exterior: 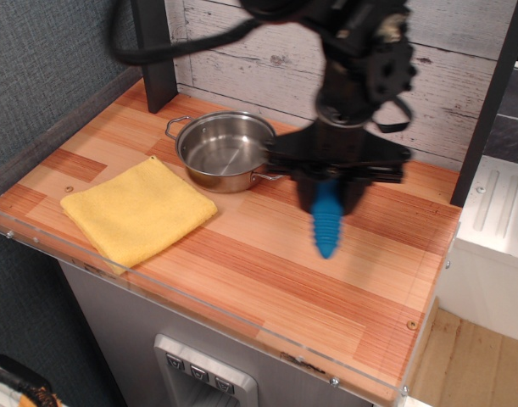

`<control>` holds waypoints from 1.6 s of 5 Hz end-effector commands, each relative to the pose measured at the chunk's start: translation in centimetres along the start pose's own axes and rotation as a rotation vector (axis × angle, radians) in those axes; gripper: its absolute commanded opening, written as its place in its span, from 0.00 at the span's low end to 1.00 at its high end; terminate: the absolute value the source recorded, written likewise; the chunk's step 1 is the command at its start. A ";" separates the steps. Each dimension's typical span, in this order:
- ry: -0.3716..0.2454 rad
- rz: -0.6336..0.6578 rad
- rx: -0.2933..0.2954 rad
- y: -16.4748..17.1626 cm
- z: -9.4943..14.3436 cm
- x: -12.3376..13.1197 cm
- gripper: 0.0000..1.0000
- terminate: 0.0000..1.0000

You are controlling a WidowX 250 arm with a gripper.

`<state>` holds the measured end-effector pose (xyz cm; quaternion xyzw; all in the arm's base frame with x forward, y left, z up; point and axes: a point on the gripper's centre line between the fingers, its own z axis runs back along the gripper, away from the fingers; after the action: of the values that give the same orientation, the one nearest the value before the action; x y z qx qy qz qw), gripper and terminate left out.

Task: Move the blue fork to the middle right of the table so that it's facing the wall.

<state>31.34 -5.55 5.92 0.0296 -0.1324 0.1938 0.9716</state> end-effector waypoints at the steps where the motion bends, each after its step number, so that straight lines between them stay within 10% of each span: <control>1: 0.032 -0.064 -0.070 -3.8 -1.1 0.4 0.00 0.00; 4: 0.076 -0.076 -0.088 -4.6 -3.4 0.8 0.00 0.00; 5: 0.076 -0.078 -0.096 -4.1 -2.9 0.9 1.00 0.00; 8: 0.011 -0.027 -0.092 -2.4 1.1 2.4 1.00 0.00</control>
<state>34.59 -6.49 5.75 -0.0017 -0.1075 0.1705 0.9795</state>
